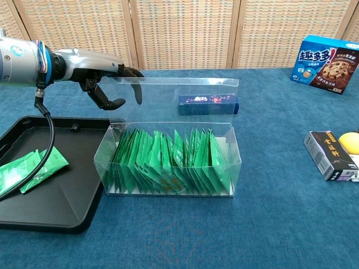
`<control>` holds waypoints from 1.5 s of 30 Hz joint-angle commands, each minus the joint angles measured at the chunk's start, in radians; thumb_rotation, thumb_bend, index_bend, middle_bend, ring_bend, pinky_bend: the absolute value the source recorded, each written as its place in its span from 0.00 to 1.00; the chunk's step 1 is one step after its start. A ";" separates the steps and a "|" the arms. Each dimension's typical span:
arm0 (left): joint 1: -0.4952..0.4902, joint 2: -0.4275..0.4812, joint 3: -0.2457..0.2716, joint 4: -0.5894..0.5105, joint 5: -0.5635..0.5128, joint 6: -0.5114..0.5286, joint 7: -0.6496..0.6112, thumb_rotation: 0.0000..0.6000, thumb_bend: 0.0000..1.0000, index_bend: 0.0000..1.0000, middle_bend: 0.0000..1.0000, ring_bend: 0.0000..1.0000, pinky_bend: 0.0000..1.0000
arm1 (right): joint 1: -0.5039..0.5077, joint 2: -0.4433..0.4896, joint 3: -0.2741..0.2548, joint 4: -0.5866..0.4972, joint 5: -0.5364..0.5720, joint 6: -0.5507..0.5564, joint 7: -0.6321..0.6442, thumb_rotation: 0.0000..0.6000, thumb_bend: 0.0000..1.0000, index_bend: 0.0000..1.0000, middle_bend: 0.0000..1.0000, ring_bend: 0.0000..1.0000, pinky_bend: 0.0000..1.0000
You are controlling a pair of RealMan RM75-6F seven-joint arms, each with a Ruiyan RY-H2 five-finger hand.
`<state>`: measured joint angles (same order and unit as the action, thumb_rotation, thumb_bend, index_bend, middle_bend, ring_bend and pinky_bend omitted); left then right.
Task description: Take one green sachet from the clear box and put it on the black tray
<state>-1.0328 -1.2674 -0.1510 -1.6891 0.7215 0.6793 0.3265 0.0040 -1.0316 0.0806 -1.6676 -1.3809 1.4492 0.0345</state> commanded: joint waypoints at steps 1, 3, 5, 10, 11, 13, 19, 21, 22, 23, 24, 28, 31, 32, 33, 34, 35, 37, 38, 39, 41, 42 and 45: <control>-0.015 0.008 0.013 -0.004 -0.028 -0.017 0.002 1.00 0.59 0.38 0.00 0.00 0.00 | 0.000 0.000 0.000 0.000 0.000 -0.001 0.001 1.00 0.00 0.00 0.00 0.00 0.00; -0.023 0.012 0.018 -0.009 -0.044 -0.025 -0.001 1.00 0.60 0.39 0.00 0.00 0.00 | 0.000 0.001 -0.001 0.000 -0.001 -0.001 0.001 1.00 0.00 0.00 0.00 0.00 0.00; -0.032 0.016 0.024 -0.012 -0.057 -0.034 -0.008 1.00 0.62 0.41 0.00 0.00 0.00 | 0.000 0.001 -0.001 0.000 -0.001 -0.001 0.002 1.00 0.00 0.00 0.00 0.00 0.00; -0.041 0.016 0.025 -0.008 -0.069 -0.053 -0.041 1.00 0.64 0.47 0.00 0.00 0.00 | 0.001 0.000 -0.001 0.000 -0.001 -0.001 0.002 1.00 0.00 0.00 0.00 0.00 0.00; -0.042 0.015 0.024 -0.004 -0.067 -0.059 -0.052 1.00 0.65 0.48 0.00 0.00 0.00 | 0.001 0.000 -0.001 0.000 0.000 -0.002 0.001 1.00 0.00 0.00 0.00 0.00 0.00; -0.042 0.012 0.023 0.002 -0.061 -0.065 -0.065 1.00 0.65 0.50 0.00 0.00 0.00 | 0.001 0.000 -0.001 0.000 0.000 -0.002 0.000 1.00 0.00 0.00 0.00 0.00 0.00; -0.043 0.006 0.028 0.019 -0.045 -0.074 -0.099 1.00 0.67 0.52 0.00 0.00 0.00 | 0.002 -0.001 -0.002 -0.001 0.000 -0.003 -0.003 1.00 0.00 0.00 0.00 0.00 0.00; -0.044 0.007 0.030 0.021 -0.041 -0.073 -0.104 1.00 0.68 0.52 0.00 0.00 0.00 | 0.002 0.000 -0.003 -0.001 -0.001 -0.003 -0.003 1.00 0.00 0.00 0.00 0.00 0.00; -0.044 0.007 0.031 0.021 -0.042 -0.073 -0.107 1.00 0.68 0.51 0.00 0.00 0.00 | 0.002 0.000 -0.003 -0.001 -0.001 -0.003 -0.003 1.00 0.00 0.00 0.00 0.00 0.00; -0.044 0.007 0.031 0.021 -0.042 -0.073 -0.111 1.00 0.68 0.50 0.00 0.00 0.00 | 0.002 0.000 -0.003 -0.001 -0.001 -0.002 -0.003 1.00 0.00 0.00 0.00 0.00 0.00; -0.044 0.009 0.031 0.021 -0.044 -0.075 -0.117 1.00 0.68 0.46 0.00 0.00 0.00 | 0.002 0.000 -0.004 -0.001 -0.002 -0.002 -0.004 1.00 0.00 0.00 0.00 0.00 0.00; -0.052 0.016 0.038 0.026 -0.066 -0.097 -0.133 1.00 0.68 0.34 0.00 0.00 0.00 | 0.002 0.000 -0.005 -0.002 -0.003 -0.003 -0.004 1.00 0.00 0.00 0.00 0.00 0.00; -0.057 0.021 0.037 0.034 -0.077 -0.105 -0.146 1.00 0.68 0.28 0.00 0.00 0.00 | 0.002 0.000 -0.004 -0.002 -0.001 -0.004 -0.004 1.00 0.00 0.00 0.00 0.00 0.00; -0.058 0.023 0.036 0.036 -0.078 -0.106 -0.151 1.00 0.68 0.25 0.00 0.00 0.00 | 0.003 0.000 -0.004 -0.002 -0.001 -0.005 -0.004 1.00 0.00 0.00 0.00 0.00 0.00; -0.058 0.024 0.035 0.039 -0.079 -0.107 -0.155 1.00 0.68 0.18 0.00 0.00 0.00 | 0.003 -0.001 -0.004 -0.002 0.000 -0.005 -0.004 1.00 0.00 0.00 0.00 0.00 0.00; -0.058 0.026 0.034 0.042 -0.079 -0.107 -0.159 1.00 0.68 0.10 0.00 0.00 0.00 | 0.003 -0.001 -0.004 -0.002 0.000 -0.006 -0.005 1.00 0.00 0.00 0.00 0.00 0.00; -0.058 0.027 0.034 0.045 -0.078 -0.107 -0.162 1.00 0.68 0.06 0.00 0.00 0.00 | 0.003 -0.001 -0.004 -0.001 0.001 -0.006 -0.006 1.00 0.00 0.00 0.00 0.00 0.00; -0.058 0.029 0.035 0.058 -0.078 -0.107 -0.169 1.00 0.68 0.00 0.00 0.00 0.00 | 0.004 -0.002 -0.005 -0.001 0.001 -0.009 -0.007 1.00 0.00 0.00 0.00 0.00 0.00; -0.058 0.028 0.035 0.064 -0.080 -0.107 -0.172 1.00 0.68 0.00 0.00 0.00 0.00 | 0.005 -0.002 -0.005 -0.001 0.002 -0.010 -0.008 1.00 0.00 0.00 0.00 0.00 0.00; -0.059 0.028 0.035 0.070 -0.082 -0.106 -0.175 1.00 0.68 0.00 0.00 0.00 0.00 | 0.005 -0.003 -0.005 -0.001 0.002 -0.010 -0.009 1.00 0.00 0.00 0.00 0.00 0.00; -0.060 0.026 0.034 0.084 -0.082 -0.100 -0.178 1.00 0.68 0.00 0.00 0.00 0.00 | 0.006 -0.004 -0.006 -0.001 0.002 -0.012 -0.011 1.00 0.00 0.00 0.00 0.00 0.00; -0.059 0.025 0.031 0.093 -0.081 -0.094 -0.182 1.00 0.68 0.00 0.00 0.00 0.00 | 0.006 -0.004 -0.006 -0.002 0.002 -0.013 -0.012 1.00 0.00 0.00 0.00 0.00 0.00; -0.056 0.030 0.024 0.106 -0.079 -0.089 -0.195 1.00 0.68 0.00 0.00 0.00 0.00 | 0.007 -0.004 -0.006 -0.002 0.004 -0.015 -0.013 1.00 0.00 0.00 0.00 0.00 0.00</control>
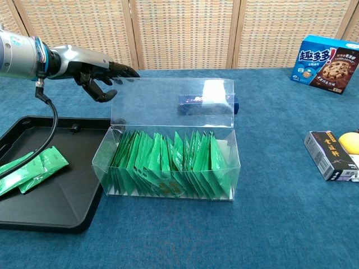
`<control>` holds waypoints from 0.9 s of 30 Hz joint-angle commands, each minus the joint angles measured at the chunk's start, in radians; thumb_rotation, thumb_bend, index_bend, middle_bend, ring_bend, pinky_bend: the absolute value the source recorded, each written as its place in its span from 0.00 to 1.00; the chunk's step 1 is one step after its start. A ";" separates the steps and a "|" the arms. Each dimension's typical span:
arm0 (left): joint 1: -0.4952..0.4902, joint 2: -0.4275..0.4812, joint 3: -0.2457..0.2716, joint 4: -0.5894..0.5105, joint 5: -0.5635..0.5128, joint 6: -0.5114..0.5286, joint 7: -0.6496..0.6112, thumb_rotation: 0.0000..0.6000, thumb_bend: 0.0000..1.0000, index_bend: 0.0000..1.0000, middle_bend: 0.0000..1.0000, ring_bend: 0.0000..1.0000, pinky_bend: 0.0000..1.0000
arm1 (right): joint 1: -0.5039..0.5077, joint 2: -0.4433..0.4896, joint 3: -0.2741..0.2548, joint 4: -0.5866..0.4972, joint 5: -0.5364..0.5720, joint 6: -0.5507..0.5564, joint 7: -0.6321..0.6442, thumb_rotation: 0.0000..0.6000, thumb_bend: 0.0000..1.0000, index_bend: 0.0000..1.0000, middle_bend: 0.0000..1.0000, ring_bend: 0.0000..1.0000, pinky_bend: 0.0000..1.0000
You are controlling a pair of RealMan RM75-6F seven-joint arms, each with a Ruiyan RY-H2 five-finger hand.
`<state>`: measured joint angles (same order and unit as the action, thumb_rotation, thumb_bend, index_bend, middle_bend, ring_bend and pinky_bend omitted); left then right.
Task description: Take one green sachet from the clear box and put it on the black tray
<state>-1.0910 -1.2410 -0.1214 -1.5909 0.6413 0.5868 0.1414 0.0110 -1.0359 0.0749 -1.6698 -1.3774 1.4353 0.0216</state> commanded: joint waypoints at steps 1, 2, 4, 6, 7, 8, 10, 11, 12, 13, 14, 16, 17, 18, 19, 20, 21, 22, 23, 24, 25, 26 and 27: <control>0.003 0.008 -0.008 0.010 0.002 0.003 -0.014 1.00 0.68 0.00 0.00 0.00 0.00 | 0.001 0.000 0.000 0.000 0.001 -0.002 -0.001 1.00 0.00 0.00 0.00 0.00 0.00; 0.004 0.011 -0.009 0.011 0.003 0.002 -0.017 1.00 0.68 0.00 0.00 0.00 0.00 | 0.001 0.000 0.000 0.000 0.001 -0.002 -0.001 1.00 0.00 0.00 0.00 0.00 0.00; 0.007 0.022 -0.011 0.012 0.006 0.001 -0.024 1.00 0.68 0.00 0.00 0.00 0.00 | 0.001 0.000 -0.001 -0.001 0.002 -0.004 -0.001 1.00 0.00 0.00 0.00 0.00 0.00; 0.012 0.035 -0.016 0.008 0.013 0.003 -0.033 1.00 0.68 0.00 0.00 0.00 0.00 | 0.002 0.000 -0.001 -0.001 0.002 -0.005 -0.002 1.00 0.00 0.00 0.00 0.00 0.00; 0.015 0.040 -0.020 0.005 0.021 0.008 -0.038 1.00 0.68 0.00 0.00 0.00 0.00 | 0.002 0.000 -0.001 -0.001 0.002 -0.005 -0.002 1.00 0.00 0.00 0.00 0.00 0.00; 0.021 0.044 -0.024 -0.001 0.035 0.016 -0.043 1.00 0.68 0.00 0.00 0.00 0.00 | 0.002 -0.001 -0.001 -0.001 0.002 -0.005 -0.003 1.00 0.00 0.00 0.00 0.00 0.00; 0.041 0.051 -0.039 -0.018 0.088 0.047 -0.058 1.00 0.64 0.00 0.00 0.00 0.00 | 0.003 -0.001 -0.001 -0.001 0.002 -0.006 -0.003 1.00 0.00 0.00 0.00 0.00 0.00; 0.050 0.053 -0.044 -0.026 0.118 0.061 -0.063 1.00 0.61 0.00 0.00 0.00 0.00 | 0.003 -0.001 -0.001 -0.001 0.002 -0.007 -0.003 1.00 0.00 0.00 0.00 0.00 0.00; 0.060 0.056 -0.049 -0.034 0.151 0.075 -0.068 1.00 0.56 0.01 0.00 0.00 0.00 | 0.004 -0.001 -0.001 -0.001 0.003 -0.007 -0.004 1.00 0.00 0.00 0.00 0.00 0.00; 0.070 0.057 -0.052 -0.042 0.186 0.089 -0.073 1.00 0.52 0.05 0.00 0.00 0.00 | 0.004 -0.001 -0.001 -0.001 0.003 -0.008 -0.004 1.00 0.00 0.00 0.00 0.00 0.00; 0.074 0.058 -0.053 -0.047 0.206 0.095 -0.075 1.00 0.49 0.09 0.00 0.00 0.00 | 0.004 -0.001 -0.001 -0.001 0.003 -0.008 -0.005 1.00 0.00 0.00 0.00 0.00 0.00; 0.088 0.063 -0.050 -0.070 0.285 0.102 -0.083 1.00 0.45 0.23 0.00 0.00 0.00 | 0.004 -0.002 -0.001 -0.001 0.004 -0.009 -0.006 1.00 0.00 0.00 0.00 0.00 0.00; 0.093 0.066 -0.050 -0.079 0.315 0.101 -0.092 1.00 0.45 0.27 0.00 0.00 0.00 | 0.005 -0.002 -0.001 -0.001 0.005 -0.009 -0.007 1.00 0.00 0.00 0.00 0.00 0.00; 0.098 0.067 -0.051 -0.088 0.344 0.100 -0.103 1.00 0.45 0.31 0.00 0.00 0.00 | 0.005 -0.002 0.000 -0.001 0.006 -0.009 -0.007 1.00 0.00 0.00 0.00 0.00 0.00; 0.103 0.067 -0.053 -0.096 0.370 0.099 -0.118 1.00 0.45 0.33 0.00 0.00 0.00 | 0.005 -0.002 0.000 -0.001 0.007 -0.009 -0.007 1.00 0.00 0.00 0.00 0.00 0.00; 0.109 0.064 -0.057 -0.104 0.410 0.100 -0.138 1.00 0.45 0.34 0.00 0.00 0.00 | 0.005 -0.001 0.000 -0.002 0.008 -0.008 -0.008 1.00 0.00 0.00 0.00 0.00 0.00; 0.112 0.060 -0.058 -0.105 0.437 0.104 -0.148 1.00 0.45 0.36 0.00 0.00 0.00 | 0.004 -0.001 0.001 -0.003 0.008 -0.007 -0.008 1.00 0.00 0.00 0.00 0.00 0.00; 0.115 0.054 -0.058 -0.103 0.463 0.108 -0.153 1.00 0.45 0.38 0.00 0.00 0.00 | 0.004 0.000 0.001 -0.004 0.009 -0.006 -0.009 1.00 0.00 0.00 0.00 0.00 0.00; 0.117 0.048 -0.056 -0.099 0.487 0.112 -0.157 1.00 0.45 0.39 0.00 0.00 0.00 | 0.003 0.000 0.002 -0.005 0.009 -0.005 -0.009 1.00 0.00 0.00 0.00 0.00 0.00; 0.119 0.039 -0.052 -0.094 0.520 0.119 -0.159 1.00 0.45 0.40 0.00 0.00 0.00 | 0.002 0.001 0.002 -0.006 0.009 -0.003 -0.009 1.00 0.00 0.00 0.00 0.00 0.00; 0.120 0.031 -0.048 -0.089 0.548 0.124 -0.160 1.00 0.45 0.41 0.00 0.00 0.00 | 0.002 0.001 0.002 -0.006 0.010 -0.002 -0.009 1.00 0.00 0.00 0.00 0.00 0.00; 0.121 0.024 -0.045 -0.085 0.568 0.127 -0.164 1.00 0.46 0.42 0.00 0.00 0.00 | 0.002 0.002 0.002 -0.007 0.010 -0.002 -0.009 1.00 0.00 0.00 0.00 0.00 0.00; 0.120 0.018 -0.042 -0.081 0.585 0.127 -0.166 1.00 0.46 0.42 0.00 0.00 0.00 | 0.001 0.002 0.002 -0.007 0.011 -0.002 -0.008 1.00 0.00 0.00 0.00 0.00 0.00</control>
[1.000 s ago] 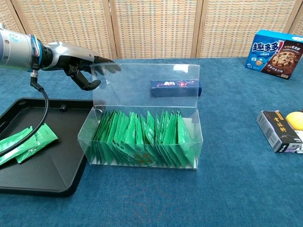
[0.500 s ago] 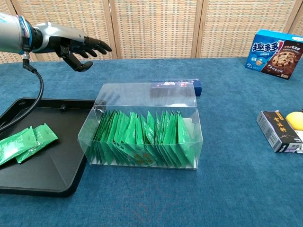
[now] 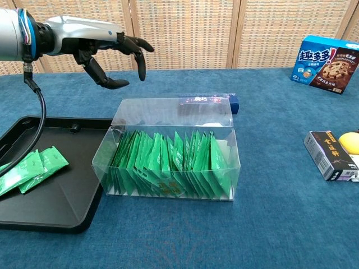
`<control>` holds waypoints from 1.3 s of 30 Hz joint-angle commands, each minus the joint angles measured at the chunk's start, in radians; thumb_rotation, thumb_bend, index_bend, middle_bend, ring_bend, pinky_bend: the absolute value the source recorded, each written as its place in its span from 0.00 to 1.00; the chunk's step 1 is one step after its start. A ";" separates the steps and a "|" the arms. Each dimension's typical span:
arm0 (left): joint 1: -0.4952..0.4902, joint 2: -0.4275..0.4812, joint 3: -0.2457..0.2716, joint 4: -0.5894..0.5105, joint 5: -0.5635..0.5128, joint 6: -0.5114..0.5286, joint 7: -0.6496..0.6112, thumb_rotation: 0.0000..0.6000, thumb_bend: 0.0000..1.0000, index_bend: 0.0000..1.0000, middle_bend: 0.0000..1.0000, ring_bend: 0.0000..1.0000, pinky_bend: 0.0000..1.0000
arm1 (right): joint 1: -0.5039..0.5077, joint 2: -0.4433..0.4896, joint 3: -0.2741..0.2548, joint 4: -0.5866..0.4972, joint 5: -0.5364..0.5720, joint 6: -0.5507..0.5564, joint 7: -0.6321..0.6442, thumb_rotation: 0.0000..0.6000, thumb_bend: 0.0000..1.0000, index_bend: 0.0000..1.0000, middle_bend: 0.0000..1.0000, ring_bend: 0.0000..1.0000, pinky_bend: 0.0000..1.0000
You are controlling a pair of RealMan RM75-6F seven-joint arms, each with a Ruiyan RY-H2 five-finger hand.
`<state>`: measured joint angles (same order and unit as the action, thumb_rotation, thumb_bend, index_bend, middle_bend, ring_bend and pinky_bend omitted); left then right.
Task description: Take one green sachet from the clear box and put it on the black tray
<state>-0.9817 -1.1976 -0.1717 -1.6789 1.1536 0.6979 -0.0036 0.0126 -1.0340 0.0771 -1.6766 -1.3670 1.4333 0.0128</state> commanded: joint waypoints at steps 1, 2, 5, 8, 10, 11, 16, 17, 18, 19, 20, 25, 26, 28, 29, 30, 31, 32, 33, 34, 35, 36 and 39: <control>0.008 -0.032 0.012 0.011 0.090 0.016 -0.020 1.00 0.46 0.42 0.00 0.00 0.00 | 0.000 0.001 0.000 -0.001 0.001 0.000 0.001 1.00 0.00 0.00 0.00 0.00 0.00; 0.006 -0.039 0.015 0.015 0.101 0.013 -0.021 1.00 0.46 0.43 0.00 0.00 0.00 | 0.000 0.002 0.000 -0.001 0.003 -0.001 0.002 1.00 0.00 0.00 0.00 0.00 0.00; -0.008 -0.060 0.019 0.025 0.120 -0.011 -0.031 1.00 0.46 0.43 0.00 0.00 0.00 | 0.000 0.004 0.002 -0.002 0.006 -0.002 0.004 1.00 0.00 0.00 0.00 0.00 0.00; -0.021 -0.093 0.020 0.045 0.135 -0.015 -0.019 1.00 0.46 0.44 0.00 0.00 0.00 | 0.001 0.005 0.002 -0.001 0.009 -0.006 0.008 1.00 0.00 0.00 0.00 0.00 0.00; -0.029 -0.109 0.022 0.055 0.146 -0.017 -0.008 1.00 0.46 0.45 0.00 0.00 0.00 | 0.002 0.005 0.002 0.000 0.010 -0.008 0.009 1.00 0.00 0.00 0.00 0.00 0.00; -0.037 -0.122 0.024 0.062 0.156 -0.021 0.003 1.00 0.46 0.45 0.00 0.00 0.00 | 0.003 0.005 0.003 0.002 0.012 -0.011 0.011 1.00 0.00 0.00 0.00 0.00 0.00; -0.060 -0.170 0.033 0.081 0.189 -0.032 0.025 1.00 0.45 0.47 0.00 0.00 0.00 | 0.005 0.007 0.006 0.007 0.025 -0.022 0.019 1.00 0.00 0.00 0.00 0.00 0.00; -0.065 -0.177 0.034 0.086 0.193 -0.036 0.027 1.00 0.45 0.47 0.00 0.00 0.00 | 0.006 0.007 0.006 0.008 0.026 -0.023 0.020 1.00 0.00 0.00 0.00 0.00 0.00; -0.072 -0.185 0.036 0.091 0.199 -0.043 0.032 1.00 0.45 0.47 0.00 0.00 0.00 | 0.006 0.007 0.007 0.008 0.027 -0.024 0.020 1.00 0.00 0.00 0.00 0.00 0.00; -0.078 -0.190 0.037 0.094 0.203 -0.049 0.035 1.00 0.45 0.47 0.00 0.00 0.00 | 0.006 0.007 0.007 0.009 0.028 -0.025 0.021 1.00 0.00 0.00 0.00 0.00 0.00; -0.083 -0.194 0.039 0.096 0.205 -0.055 0.038 1.00 0.45 0.47 0.00 0.00 0.00 | 0.006 0.008 0.007 0.009 0.029 -0.025 0.021 1.00 0.00 0.00 0.00 0.00 0.00; -0.103 -0.215 0.047 0.108 0.223 -0.072 0.055 1.00 0.45 0.47 0.00 0.00 0.00 | 0.006 0.009 0.008 0.010 0.034 -0.027 0.024 1.00 0.00 0.00 0.00 0.00 0.00; -0.106 -0.220 0.048 0.113 0.228 -0.073 0.061 1.00 0.45 0.47 0.00 0.00 0.00 | 0.006 0.009 0.009 0.011 0.036 -0.028 0.024 1.00 0.00 0.00 0.00 0.00 0.00; -0.112 -0.230 0.052 0.123 0.233 -0.076 0.071 1.00 0.45 0.47 0.00 0.00 0.00 | 0.006 0.009 0.010 0.011 0.038 -0.029 0.024 1.00 0.00 0.00 0.00 0.00 0.00; -0.115 -0.237 0.054 0.128 0.233 -0.079 0.074 1.00 0.45 0.47 0.00 0.00 0.00 | 0.007 0.009 0.010 0.012 0.040 -0.030 0.024 1.00 0.00 0.00 0.00 0.00 0.00; -0.118 -0.244 0.056 0.135 0.232 -0.082 0.077 1.00 0.45 0.47 0.00 0.00 0.00 | 0.007 0.009 0.010 0.012 0.041 -0.030 0.024 1.00 0.00 0.00 0.00 0.00 0.00; -0.119 -0.248 0.058 0.141 0.232 -0.083 0.081 1.00 0.45 0.48 0.00 0.00 0.00 | 0.007 0.009 0.011 0.012 0.041 -0.031 0.025 1.00 0.00 0.00 0.00 0.00 0.00; -0.121 -0.252 0.060 0.145 0.231 -0.085 0.083 1.00 0.45 0.48 0.00 0.00 0.00 | 0.007 0.009 0.011 0.012 0.041 -0.030 0.026 1.00 0.00 0.00 0.00 0.00 0.00; -0.121 -0.255 0.062 0.149 0.230 -0.086 0.084 1.00 0.45 0.48 0.00 0.00 0.00 | 0.007 0.009 0.011 0.012 0.042 -0.031 0.027 1.00 0.00 0.00 0.00 0.00 0.00; -0.122 -0.256 0.064 0.151 0.230 -0.087 0.084 1.00 0.45 0.48 0.00 0.00 0.00 | 0.007 0.009 0.012 0.013 0.043 -0.031 0.027 1.00 0.00 0.00 0.00 0.00 0.00; -0.122 -0.257 0.066 0.153 0.230 -0.087 0.085 1.00 0.45 0.48 0.00 0.00 0.00 | 0.007 0.009 0.012 0.013 0.044 -0.032 0.028 1.00 0.00 0.00 0.00 0.00 0.00; -0.121 -0.259 0.069 0.155 0.232 -0.085 0.088 1.00 0.45 0.48 0.00 0.00 0.00 | 0.007 0.009 0.012 0.014 0.044 -0.033 0.029 1.00 0.00 0.00 0.00 0.00 0.00; -0.121 -0.262 0.073 0.160 0.233 -0.082 0.091 1.00 0.45 0.48 0.00 0.00 0.00 | 0.008 0.010 0.012 0.014 0.045 -0.034 0.029 1.00 0.00 0.00 0.00 0.00 0.00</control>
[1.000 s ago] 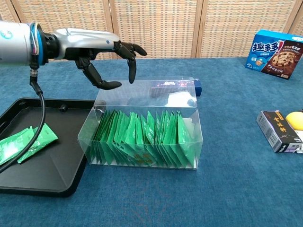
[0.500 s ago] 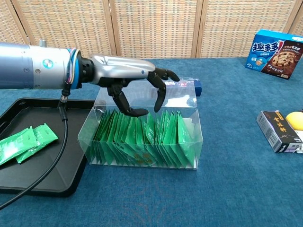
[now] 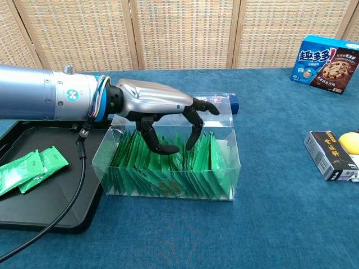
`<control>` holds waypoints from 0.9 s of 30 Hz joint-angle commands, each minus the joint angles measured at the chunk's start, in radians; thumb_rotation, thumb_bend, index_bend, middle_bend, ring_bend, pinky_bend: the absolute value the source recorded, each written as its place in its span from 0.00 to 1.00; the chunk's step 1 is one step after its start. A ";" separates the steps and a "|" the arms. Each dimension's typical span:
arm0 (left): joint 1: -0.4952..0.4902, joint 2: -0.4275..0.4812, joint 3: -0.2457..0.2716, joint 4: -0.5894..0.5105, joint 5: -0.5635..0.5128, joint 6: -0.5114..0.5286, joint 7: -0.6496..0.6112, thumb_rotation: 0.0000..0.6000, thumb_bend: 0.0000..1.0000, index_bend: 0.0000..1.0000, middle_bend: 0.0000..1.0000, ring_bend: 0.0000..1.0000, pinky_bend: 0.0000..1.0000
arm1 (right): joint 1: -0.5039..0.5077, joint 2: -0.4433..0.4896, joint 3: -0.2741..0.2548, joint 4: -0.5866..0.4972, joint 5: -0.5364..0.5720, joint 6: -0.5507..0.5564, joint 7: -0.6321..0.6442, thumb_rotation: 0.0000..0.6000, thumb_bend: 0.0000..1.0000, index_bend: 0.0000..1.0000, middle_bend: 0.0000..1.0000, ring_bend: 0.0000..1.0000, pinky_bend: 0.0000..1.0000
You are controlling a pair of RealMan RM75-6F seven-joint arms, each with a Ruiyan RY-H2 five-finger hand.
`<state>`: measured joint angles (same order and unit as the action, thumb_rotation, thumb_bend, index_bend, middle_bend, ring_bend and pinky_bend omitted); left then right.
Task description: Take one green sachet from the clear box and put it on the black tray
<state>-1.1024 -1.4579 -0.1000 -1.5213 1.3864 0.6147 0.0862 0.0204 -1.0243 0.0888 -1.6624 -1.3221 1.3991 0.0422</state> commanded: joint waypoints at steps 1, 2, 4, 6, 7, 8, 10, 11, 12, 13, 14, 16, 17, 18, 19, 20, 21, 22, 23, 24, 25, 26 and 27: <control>0.000 -0.004 0.002 0.005 0.000 0.002 0.003 1.00 0.45 0.48 0.00 0.00 0.00 | 0.000 0.000 0.000 0.000 -0.001 0.000 0.000 1.00 0.00 0.00 0.00 0.00 0.00; -0.001 -0.006 0.003 0.007 0.000 0.002 0.005 1.00 0.45 0.48 0.00 0.00 0.00 | 0.000 0.000 0.000 0.000 -0.001 0.000 0.000 1.00 0.00 0.00 0.00 0.00 0.00; 0.000 -0.010 0.004 0.007 -0.002 0.003 0.005 1.00 0.45 0.48 0.00 0.00 0.00 | 0.000 0.000 0.000 -0.001 -0.001 0.001 -0.001 1.00 0.00 0.00 0.00 0.00 0.00; 0.001 -0.012 0.004 0.008 0.001 0.009 0.007 1.00 0.45 0.48 0.00 0.00 0.00 | 0.000 0.000 0.000 -0.001 -0.001 0.001 0.000 1.00 0.00 0.00 0.00 0.00 0.00; 0.003 -0.013 0.005 0.008 0.003 0.015 0.009 1.00 0.45 0.48 0.00 0.00 0.00 | 0.000 0.000 0.000 -0.001 -0.001 0.001 0.000 1.00 0.00 0.00 0.00 0.00 0.00; 0.005 -0.013 0.006 0.007 0.003 0.019 0.008 1.00 0.45 0.48 0.00 0.00 0.00 | 0.000 0.001 0.000 -0.002 -0.001 0.001 0.000 1.00 0.00 0.00 0.00 0.00 0.00; 0.010 -0.011 0.010 0.005 0.007 0.025 0.005 1.00 0.45 0.48 0.00 0.00 0.00 | -0.001 0.001 0.000 -0.001 -0.001 0.002 0.001 1.00 0.00 0.00 0.00 0.00 0.00; 0.011 -0.011 0.011 0.005 0.009 0.028 0.005 1.00 0.45 0.48 0.00 0.00 0.00 | 0.000 0.001 0.000 -0.001 -0.001 0.001 0.001 1.00 0.00 0.00 0.00 0.00 0.00; 0.014 -0.010 0.014 0.005 0.012 0.031 0.004 1.00 0.45 0.48 0.00 0.00 0.00 | 0.000 0.001 0.000 -0.001 -0.002 0.001 0.001 1.00 0.00 0.00 0.00 0.00 0.00; 0.015 -0.009 0.016 0.006 0.014 0.033 0.004 1.00 0.45 0.48 0.00 0.00 0.00 | 0.000 0.000 0.000 -0.001 -0.002 0.001 0.000 1.00 0.00 0.00 0.00 0.00 0.00; 0.016 -0.009 0.018 0.007 0.015 0.033 0.003 1.00 0.45 0.48 0.00 0.00 0.00 | 0.000 0.000 0.000 -0.001 -0.001 0.001 -0.001 1.00 0.00 0.00 0.00 0.00 0.00; 0.017 -0.009 0.022 0.010 0.014 0.030 0.003 1.00 0.45 0.48 0.00 0.00 0.00 | 0.000 0.000 -0.001 -0.001 -0.001 0.000 -0.001 1.00 0.00 0.00 0.00 0.00 0.00; 0.016 -0.010 0.024 0.012 0.014 0.027 0.003 1.00 0.45 0.48 0.00 0.00 0.00 | 0.000 0.000 -0.001 -0.001 -0.002 0.000 -0.001 1.00 0.00 0.00 0.00 0.00 0.00; 0.017 -0.011 0.025 0.014 0.015 0.027 0.004 1.00 0.45 0.48 0.00 0.00 0.00 | 0.000 0.000 -0.001 -0.001 -0.002 0.000 -0.002 1.00 0.00 0.00 0.00 0.00 0.00; 0.018 -0.012 0.026 0.015 0.015 0.029 0.004 1.00 0.45 0.48 0.00 0.00 0.00 | 0.000 0.000 -0.001 -0.001 -0.001 0.000 -0.002 1.00 0.00 0.00 0.00 0.00 0.00; 0.019 -0.013 0.026 0.015 0.016 0.032 0.003 1.00 0.45 0.48 0.00 0.00 0.00 | 0.000 -0.001 -0.001 -0.001 -0.001 -0.001 -0.002 1.00 0.00 0.00 0.00 0.00 0.00; 0.021 -0.015 0.026 0.017 0.016 0.035 0.000 1.00 0.45 0.48 0.00 0.00 0.00 | 0.001 -0.001 -0.001 -0.001 0.000 -0.001 -0.003 1.00 0.00 0.00 0.00 0.00 0.00; 0.022 -0.017 0.027 0.021 0.019 0.038 0.001 1.00 0.45 0.48 0.00 0.00 0.00 | 0.001 -0.001 -0.001 -0.001 0.000 -0.001 -0.004 1.00 0.00 0.00 0.00 0.00 0.00; 0.022 -0.018 0.028 0.024 0.022 0.041 0.003 1.00 0.45 0.48 0.00 0.00 0.00 | 0.001 -0.001 -0.001 -0.001 0.000 -0.002 -0.004 1.00 0.00 0.00 0.00 0.00 0.00; 0.023 -0.019 0.029 0.026 0.023 0.041 0.003 1.00 0.45 0.48 0.00 0.00 0.00 | 0.001 -0.002 -0.001 -0.001 0.000 -0.002 -0.005 1.00 0.00 0.00 0.00 0.00 0.00; 0.023 -0.020 0.030 0.027 0.023 0.041 0.002 1.00 0.45 0.48 0.00 0.00 0.00 | 0.002 -0.002 -0.001 -0.001 0.001 -0.003 -0.005 1.00 0.00 0.00 0.00 0.00 0.00; 0.024 -0.021 0.031 0.028 0.023 0.041 0.001 1.00 0.45 0.48 0.00 0.00 0.00 | 0.002 -0.002 -0.001 -0.001 0.001 -0.004 -0.005 1.00 0.00 0.00 0.00 0.00 0.00; 0.024 -0.021 0.031 0.029 0.024 0.042 0.001 1.00 0.45 0.48 0.00 0.00 0.00 | 0.002 -0.001 -0.001 -0.001 0.001 -0.004 -0.005 1.00 0.00 0.00 0.00 0.00 0.00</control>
<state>-1.0786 -1.4786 -0.0692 -1.4927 1.4101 0.6562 0.0874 0.0223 -1.0258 0.0876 -1.6633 -1.3209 1.3955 0.0369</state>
